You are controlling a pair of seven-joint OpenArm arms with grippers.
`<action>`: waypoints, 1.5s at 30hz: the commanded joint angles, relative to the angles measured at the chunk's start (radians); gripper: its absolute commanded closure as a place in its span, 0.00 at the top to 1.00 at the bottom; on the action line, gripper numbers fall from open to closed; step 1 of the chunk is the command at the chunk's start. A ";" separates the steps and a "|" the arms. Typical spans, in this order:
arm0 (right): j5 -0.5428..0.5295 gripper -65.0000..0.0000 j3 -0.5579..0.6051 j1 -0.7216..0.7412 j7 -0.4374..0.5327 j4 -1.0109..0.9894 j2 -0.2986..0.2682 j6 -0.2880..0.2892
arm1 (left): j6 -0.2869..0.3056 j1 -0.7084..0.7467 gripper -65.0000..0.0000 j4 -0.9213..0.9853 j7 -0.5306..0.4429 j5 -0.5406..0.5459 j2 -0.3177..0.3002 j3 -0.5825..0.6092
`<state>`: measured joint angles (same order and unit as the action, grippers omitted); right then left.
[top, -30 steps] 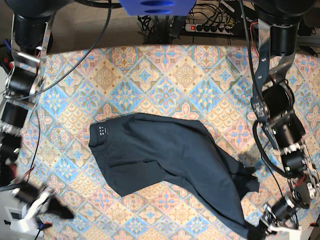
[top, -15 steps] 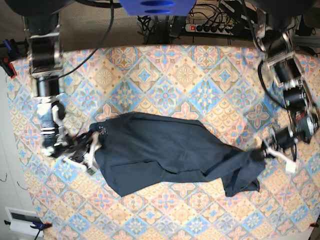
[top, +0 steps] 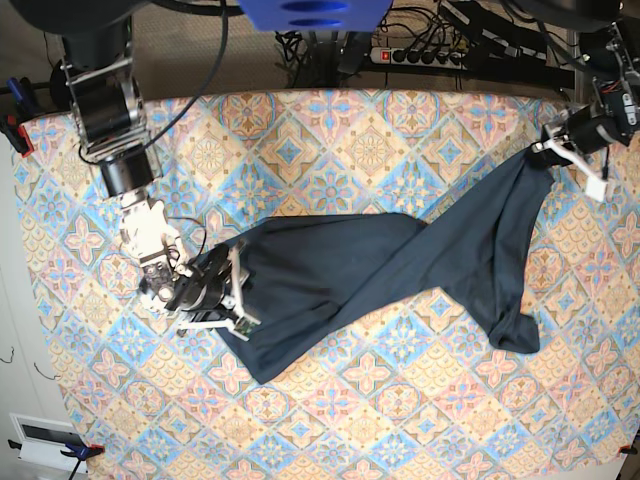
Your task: Layout the t-shirt on the table in an organized manner, then fold the t-shirt properly
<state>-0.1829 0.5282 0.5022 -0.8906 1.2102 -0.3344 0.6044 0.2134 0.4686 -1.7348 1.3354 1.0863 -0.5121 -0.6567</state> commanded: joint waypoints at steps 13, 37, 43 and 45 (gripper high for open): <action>-0.005 0.39 -0.004 0.020 0.012 0.144 0.074 0.001 | 0.002 0.078 0.00 -0.015 -0.004 -0.010 -0.087 -0.100; -0.011 0.40 -0.079 0.026 0.187 -0.132 0.200 0.001 | 0.113 0.078 0.00 -0.015 -0.012 -0.306 -0.222 -0.070; -0.011 0.40 -0.277 0.082 0.189 -0.243 0.222 0.002 | 0.113 0.075 0.00 -0.015 -0.012 -0.303 -0.219 -0.068; -0.017 0.40 -0.305 0.088 0.190 -0.258 0.223 0.002 | 0.113 0.075 0.00 -0.015 -0.012 -0.301 -0.217 -0.068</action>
<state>-0.1776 0.2268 0.5495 -0.7330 0.9344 -0.1192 0.6010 0.3271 0.5457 -1.7374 1.3350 0.7849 -0.7067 -0.7151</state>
